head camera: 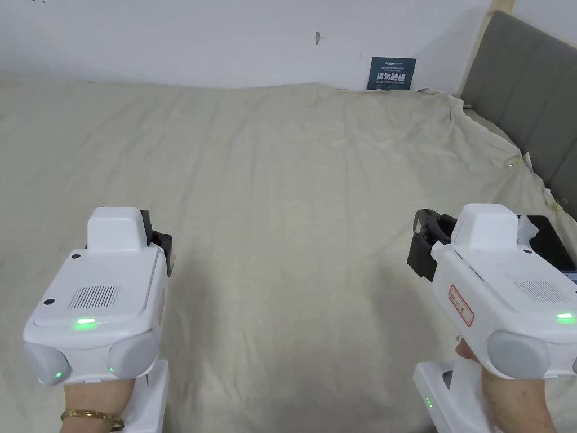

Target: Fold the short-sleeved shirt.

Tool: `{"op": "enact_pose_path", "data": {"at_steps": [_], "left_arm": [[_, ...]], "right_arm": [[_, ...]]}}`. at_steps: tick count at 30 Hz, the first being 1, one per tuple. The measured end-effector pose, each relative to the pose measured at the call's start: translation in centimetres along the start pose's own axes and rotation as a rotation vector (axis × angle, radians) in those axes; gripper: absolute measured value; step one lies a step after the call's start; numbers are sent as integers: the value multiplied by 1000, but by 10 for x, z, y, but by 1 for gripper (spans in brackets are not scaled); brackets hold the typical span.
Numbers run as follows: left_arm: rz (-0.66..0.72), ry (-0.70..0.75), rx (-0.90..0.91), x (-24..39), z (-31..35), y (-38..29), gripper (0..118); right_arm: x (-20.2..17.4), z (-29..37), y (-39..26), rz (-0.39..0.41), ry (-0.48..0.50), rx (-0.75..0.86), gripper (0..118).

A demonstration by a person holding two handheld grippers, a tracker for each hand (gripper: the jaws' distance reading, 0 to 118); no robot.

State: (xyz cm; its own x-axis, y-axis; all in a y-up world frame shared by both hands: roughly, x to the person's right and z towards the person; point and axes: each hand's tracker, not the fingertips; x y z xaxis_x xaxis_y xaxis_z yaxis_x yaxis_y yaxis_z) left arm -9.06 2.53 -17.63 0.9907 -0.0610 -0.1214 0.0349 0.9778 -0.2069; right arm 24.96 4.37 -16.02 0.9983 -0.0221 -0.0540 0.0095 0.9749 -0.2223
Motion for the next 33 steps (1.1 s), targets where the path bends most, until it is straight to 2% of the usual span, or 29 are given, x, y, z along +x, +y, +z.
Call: {"op": "enact_pose_path", "data": {"at_steps": [33], "left_arm": [[-17, -10, 25, 3, 11, 10, 0]], "right_arm": [[4, 11, 11, -1, -1, 14, 0]]}}
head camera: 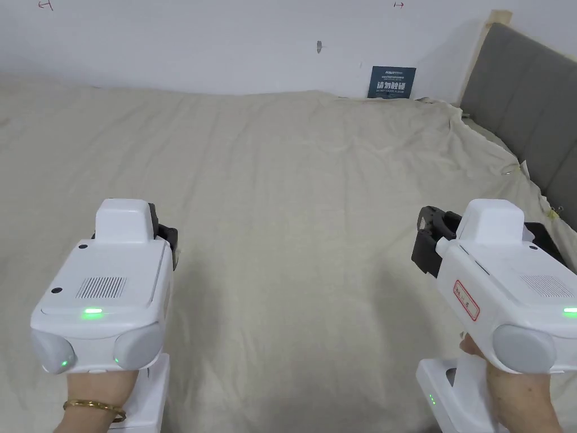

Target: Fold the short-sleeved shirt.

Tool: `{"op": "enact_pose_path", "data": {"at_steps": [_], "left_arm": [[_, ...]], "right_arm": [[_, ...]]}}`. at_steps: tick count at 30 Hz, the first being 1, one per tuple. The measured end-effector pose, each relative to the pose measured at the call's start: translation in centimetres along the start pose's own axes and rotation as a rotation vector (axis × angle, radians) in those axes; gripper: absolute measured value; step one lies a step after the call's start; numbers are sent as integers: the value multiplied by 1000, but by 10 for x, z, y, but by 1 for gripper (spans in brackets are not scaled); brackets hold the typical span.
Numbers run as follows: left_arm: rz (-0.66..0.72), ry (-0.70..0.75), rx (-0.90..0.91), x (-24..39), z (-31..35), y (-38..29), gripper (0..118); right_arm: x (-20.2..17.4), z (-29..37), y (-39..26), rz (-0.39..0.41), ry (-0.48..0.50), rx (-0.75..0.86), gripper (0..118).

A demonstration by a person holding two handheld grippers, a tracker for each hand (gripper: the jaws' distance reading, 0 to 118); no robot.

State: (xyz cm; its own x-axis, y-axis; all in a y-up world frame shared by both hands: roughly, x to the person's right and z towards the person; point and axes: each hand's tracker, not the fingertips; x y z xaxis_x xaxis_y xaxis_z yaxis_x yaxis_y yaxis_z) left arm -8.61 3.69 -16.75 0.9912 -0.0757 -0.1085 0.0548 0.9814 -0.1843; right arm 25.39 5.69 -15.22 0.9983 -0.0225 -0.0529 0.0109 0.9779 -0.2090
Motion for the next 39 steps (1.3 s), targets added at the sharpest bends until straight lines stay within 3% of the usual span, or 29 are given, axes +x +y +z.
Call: {"op": "enact_pose_path", "data": {"at_steps": [39], "left_arm": [[-8, 2, -2, 3, 4, -1, 0]], "right_arm": [[-1, 3, 2, -6, 3, -9, 0]]}}
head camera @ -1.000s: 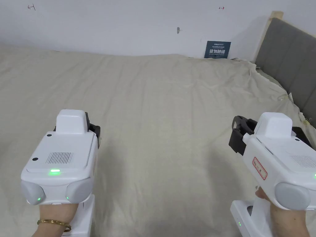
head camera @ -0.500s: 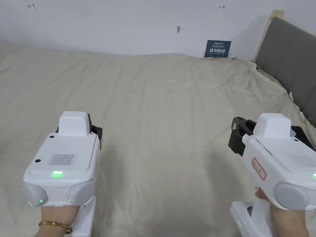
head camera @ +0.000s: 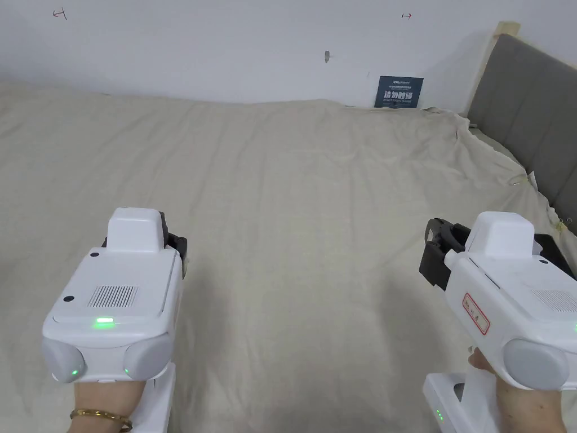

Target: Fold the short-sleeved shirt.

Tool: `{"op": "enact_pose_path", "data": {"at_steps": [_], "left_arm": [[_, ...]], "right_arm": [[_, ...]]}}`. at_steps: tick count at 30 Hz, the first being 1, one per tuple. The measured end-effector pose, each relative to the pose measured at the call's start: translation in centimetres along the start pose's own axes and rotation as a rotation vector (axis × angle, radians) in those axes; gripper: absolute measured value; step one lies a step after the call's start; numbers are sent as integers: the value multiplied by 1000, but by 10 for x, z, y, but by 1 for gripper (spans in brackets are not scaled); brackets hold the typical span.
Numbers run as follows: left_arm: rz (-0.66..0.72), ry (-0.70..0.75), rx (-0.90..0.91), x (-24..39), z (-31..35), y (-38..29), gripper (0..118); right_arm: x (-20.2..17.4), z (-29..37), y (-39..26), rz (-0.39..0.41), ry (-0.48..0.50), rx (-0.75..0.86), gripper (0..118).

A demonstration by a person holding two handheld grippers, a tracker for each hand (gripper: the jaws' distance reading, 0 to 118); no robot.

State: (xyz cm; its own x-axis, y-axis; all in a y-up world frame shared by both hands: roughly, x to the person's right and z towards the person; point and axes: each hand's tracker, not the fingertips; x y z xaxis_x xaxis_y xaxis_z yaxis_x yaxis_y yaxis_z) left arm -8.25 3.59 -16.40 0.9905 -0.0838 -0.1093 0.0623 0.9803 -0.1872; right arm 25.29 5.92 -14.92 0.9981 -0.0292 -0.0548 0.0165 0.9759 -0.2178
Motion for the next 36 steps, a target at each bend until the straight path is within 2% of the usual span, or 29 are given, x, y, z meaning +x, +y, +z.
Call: {"op": "enact_pose_path", "data": {"at_steps": [27, 28, 29, 30, 31, 32, 33, 34, 36], "left_arm": [[21, -12, 4, 2, 2, 5, 0], [36, -39, -6, 1, 2, 5, 3], [47, -50, -7, 1, 3, 6, 13], [51, -54, -12, 2, 5, 7, 28], [53, -51, -27, 2, 6, 8, 66], [63, -60, -40, 3, 6, 9, 93], [73, -67, -60, 2, 6, 9, 114], [87, -76, -90, 2, 5, 9, 118], [90, -79, -94, 2, 9, 8, 118]], "right_arm": [[3, -3, -2, -10, 7, 1, 0], [2, -2, -1, -12, 9, -1, 1], [1, -2, 0, -20, 17, -17, 5], [1, -3, 2, -51, 30, -68, 24], [2, -5, 5, -88, 56, -123, 73], [3, -7, 7, -120, 88, -163, 110], [4, -10, 8, -137, 95, -202, 115], [2, -12, 10, -140, 84, -236, 112], [-3, -3, 14, -159, 116, -229, 116]]}}
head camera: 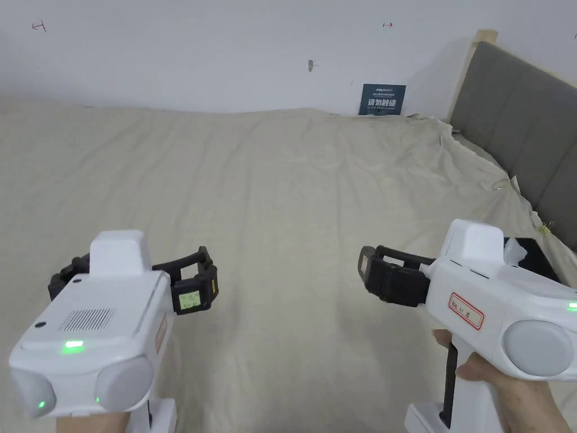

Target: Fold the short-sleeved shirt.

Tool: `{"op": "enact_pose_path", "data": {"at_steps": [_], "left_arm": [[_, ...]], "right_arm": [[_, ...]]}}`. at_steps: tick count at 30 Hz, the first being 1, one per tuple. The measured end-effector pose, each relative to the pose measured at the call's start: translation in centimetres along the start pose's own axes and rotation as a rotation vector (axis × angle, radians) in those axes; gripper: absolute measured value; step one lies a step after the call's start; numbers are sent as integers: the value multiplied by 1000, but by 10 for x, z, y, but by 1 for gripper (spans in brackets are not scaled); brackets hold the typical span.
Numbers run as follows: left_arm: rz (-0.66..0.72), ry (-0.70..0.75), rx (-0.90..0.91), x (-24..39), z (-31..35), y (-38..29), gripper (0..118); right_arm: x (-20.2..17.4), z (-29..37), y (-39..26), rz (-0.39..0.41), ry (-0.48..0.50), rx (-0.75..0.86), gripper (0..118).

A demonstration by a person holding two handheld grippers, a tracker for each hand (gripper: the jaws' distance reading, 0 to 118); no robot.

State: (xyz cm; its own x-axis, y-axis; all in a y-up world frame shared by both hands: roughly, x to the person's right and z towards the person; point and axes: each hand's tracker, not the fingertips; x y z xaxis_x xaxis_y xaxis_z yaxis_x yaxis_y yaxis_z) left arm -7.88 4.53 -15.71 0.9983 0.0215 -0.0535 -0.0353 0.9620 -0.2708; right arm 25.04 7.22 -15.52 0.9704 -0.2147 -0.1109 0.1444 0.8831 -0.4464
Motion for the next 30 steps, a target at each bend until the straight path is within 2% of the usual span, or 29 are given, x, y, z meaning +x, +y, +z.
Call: {"op": "enact_pose_path", "data": {"at_steps": [1, 4, 7, 8, 12, 15, 17, 19, 21, 23, 25, 27, 30], "left_arm": [[11, -3, -13, 0, 0, -2, 118], [50, -4, -113, 3, 0, -8, 118], [75, 5, -150, 6, 2, -22, 118], [80, 8, -160, 6, 1, -28, 118], [27, 24, -238, 12, -5, -50, 118], [-7, 37, -261, 18, -7, -61, 118], [-13, 25, -269, 18, -9, -64, 118], [-15, 16, -270, 18, -10, -66, 118], [-12, 22, -273, 16, -13, -68, 118], [3, 28, -282, 14, -17, -69, 118], [28, 38, -310, 10, -22, -73, 118], [46, 45, -323, 8, -27, -78, 118], [51, 60, -349, 8, -37, -84, 118]], "right_arm": [[-3, 0, 2, -15, -5, -26, 116], [-13, -9, 9, -76, -158, -165, 116], [-27, -11, 1, -77, -328, -212, 115], [-39, -7, -1, -66, -341, -245, 115], [-45, -9, -8, -78, -252, -400, 114], [-47, -9, -17, -89, -244, -373, 114], [-44, -21, -17, -39, -294, -430, 114], [-41, -29, -17, -46, -300, -445, 114], [-20, -44, -22, -74, -320, -438, 113], [-12, -48, -23, -86, -275, -424, 113], [-23, -49, -35, -71, -221, -476, 113], [-19, -61, -41, -61, -213, -532, 113], [7, -84, -62, -64, -228, -499, 113]]}}
